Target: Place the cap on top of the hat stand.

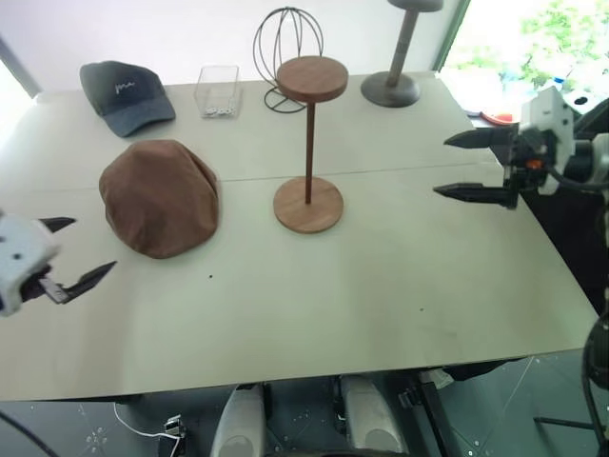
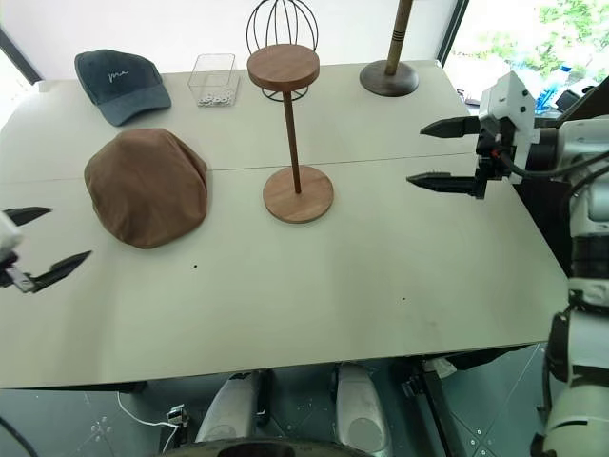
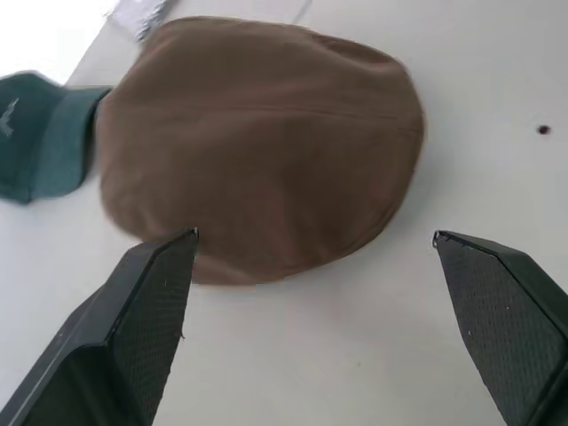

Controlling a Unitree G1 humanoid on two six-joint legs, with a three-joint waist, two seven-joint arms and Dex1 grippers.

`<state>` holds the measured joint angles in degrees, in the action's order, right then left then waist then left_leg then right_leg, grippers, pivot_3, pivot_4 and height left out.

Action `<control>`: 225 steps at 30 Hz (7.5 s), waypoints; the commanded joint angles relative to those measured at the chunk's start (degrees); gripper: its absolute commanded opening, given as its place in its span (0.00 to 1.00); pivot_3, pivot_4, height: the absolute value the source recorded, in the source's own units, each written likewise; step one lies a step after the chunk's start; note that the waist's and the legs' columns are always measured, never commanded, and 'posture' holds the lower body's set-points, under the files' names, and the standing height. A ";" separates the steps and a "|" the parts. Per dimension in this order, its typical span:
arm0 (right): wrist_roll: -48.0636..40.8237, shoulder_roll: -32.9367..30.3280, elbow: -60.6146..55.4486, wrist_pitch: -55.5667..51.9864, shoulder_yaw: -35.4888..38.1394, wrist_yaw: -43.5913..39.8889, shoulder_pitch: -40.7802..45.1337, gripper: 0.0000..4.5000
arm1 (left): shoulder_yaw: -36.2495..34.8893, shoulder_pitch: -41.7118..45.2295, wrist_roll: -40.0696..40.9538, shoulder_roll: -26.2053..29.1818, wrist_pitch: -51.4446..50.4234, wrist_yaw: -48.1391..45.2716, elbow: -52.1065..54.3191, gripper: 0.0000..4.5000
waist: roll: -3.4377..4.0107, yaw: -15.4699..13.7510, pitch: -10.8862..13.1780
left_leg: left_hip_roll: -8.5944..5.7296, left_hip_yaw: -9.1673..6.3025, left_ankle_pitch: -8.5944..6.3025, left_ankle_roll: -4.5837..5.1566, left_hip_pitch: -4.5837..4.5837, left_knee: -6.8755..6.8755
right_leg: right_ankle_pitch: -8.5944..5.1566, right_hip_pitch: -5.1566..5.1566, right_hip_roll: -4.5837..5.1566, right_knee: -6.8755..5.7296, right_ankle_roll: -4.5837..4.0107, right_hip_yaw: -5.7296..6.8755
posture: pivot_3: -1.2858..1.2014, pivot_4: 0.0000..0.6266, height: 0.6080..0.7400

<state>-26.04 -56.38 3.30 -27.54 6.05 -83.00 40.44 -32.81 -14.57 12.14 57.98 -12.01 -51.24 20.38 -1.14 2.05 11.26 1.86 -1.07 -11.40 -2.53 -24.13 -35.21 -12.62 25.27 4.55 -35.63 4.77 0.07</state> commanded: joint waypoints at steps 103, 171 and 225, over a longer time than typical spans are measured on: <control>-29.93 -5.25 -24.40 -22.46 18.63 36.12 -3.76 1.00 | 40.53 61.36 -24.41 -19.77 35.52 17.36 -20.95 0.19 | -0.15 -2.65 -0.05 | -0.05 0.01 -0.19 0.36 -0.13 -1.01 | 0.32 -0.55 0.01 0.15 0.59 -0.04 | 0.52 0.24 1.00; 64.60 33.58 -7.98 43.47 -23.35 76.84 -1.85 0.39 | 37.41 84.03 23.57 8.39 -36.72 -40.84 -36.79 0.95 | -0.20 -0.84 -0.01 | -0.05 -0.07 -0.19 0.38 -0.32 -1.02 | 0.00 -0.02 -0.10 -0.57 0.55 -0.15 | 0.52 0.24 1.00; 30.38 13.49 9.76 79.98 -15.99 50.11 -2.17 0.81 | 23.80 77.97 22.36 11.67 -38.85 -30.09 -38.44 0.95 | -0.20 0.10 0.00 | -0.06 -0.12 -0.19 0.38 -0.23 -1.01 | 0.10 -0.12 -0.12 -0.64 0.73 -0.15 | 0.52 0.24 1.00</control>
<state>7.66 -40.61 18.57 55.64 -13.03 -31.64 39.43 -8.30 61.59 34.45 69.30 -51.99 -81.09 -17.99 -1.34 2.14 11.26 1.80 -1.19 -11.59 -2.15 -24.35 -36.22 -12.53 25.14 4.43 -36.27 5.50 -0.08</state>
